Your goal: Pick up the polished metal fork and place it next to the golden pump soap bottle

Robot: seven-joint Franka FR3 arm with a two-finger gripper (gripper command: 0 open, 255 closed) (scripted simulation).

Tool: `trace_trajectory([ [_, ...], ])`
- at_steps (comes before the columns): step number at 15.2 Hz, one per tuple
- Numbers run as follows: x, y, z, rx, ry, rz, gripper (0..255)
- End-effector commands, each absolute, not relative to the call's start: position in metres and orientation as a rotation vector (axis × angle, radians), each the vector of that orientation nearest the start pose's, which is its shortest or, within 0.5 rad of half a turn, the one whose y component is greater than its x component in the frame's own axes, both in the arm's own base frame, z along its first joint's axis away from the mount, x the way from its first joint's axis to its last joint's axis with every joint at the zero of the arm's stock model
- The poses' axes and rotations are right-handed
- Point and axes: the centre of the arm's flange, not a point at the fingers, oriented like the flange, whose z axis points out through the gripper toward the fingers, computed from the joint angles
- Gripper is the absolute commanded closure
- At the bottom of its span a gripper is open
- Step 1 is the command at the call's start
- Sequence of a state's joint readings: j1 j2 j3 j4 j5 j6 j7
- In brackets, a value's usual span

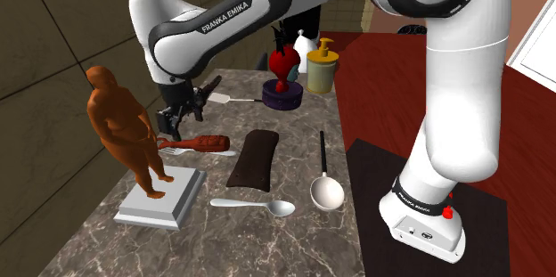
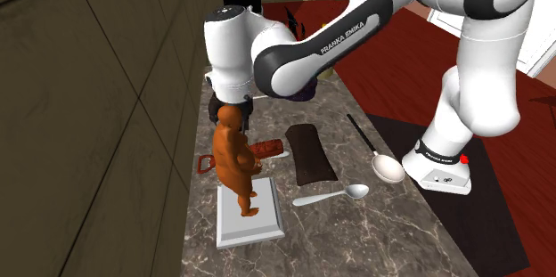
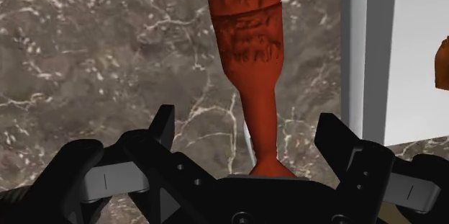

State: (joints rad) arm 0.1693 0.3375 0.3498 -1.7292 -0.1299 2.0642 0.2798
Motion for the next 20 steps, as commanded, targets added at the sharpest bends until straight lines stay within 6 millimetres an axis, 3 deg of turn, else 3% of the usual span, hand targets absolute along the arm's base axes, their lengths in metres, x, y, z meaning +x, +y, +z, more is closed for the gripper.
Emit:
trace_trajectory([
  [1, 0.587, 0.316, 0.380, -3.105, -0.463, -0.019, 0],
  [3, 0.598, 0.330, 0.368, -3.104, -0.483, -0.011, 0],
  [10, 0.598, 0.330, 0.331, -3.104, -0.483, -0.011, 0],
  [18, 0.598, 0.331, 0.328, -3.104, -0.483, -0.011, 0],
  [19, 0.598, 0.331, 0.328, -3.104, -0.483, -0.011, 255],
  [20, 0.598, 0.331, 0.328, -3.104, -0.483, -0.011, 255],
])
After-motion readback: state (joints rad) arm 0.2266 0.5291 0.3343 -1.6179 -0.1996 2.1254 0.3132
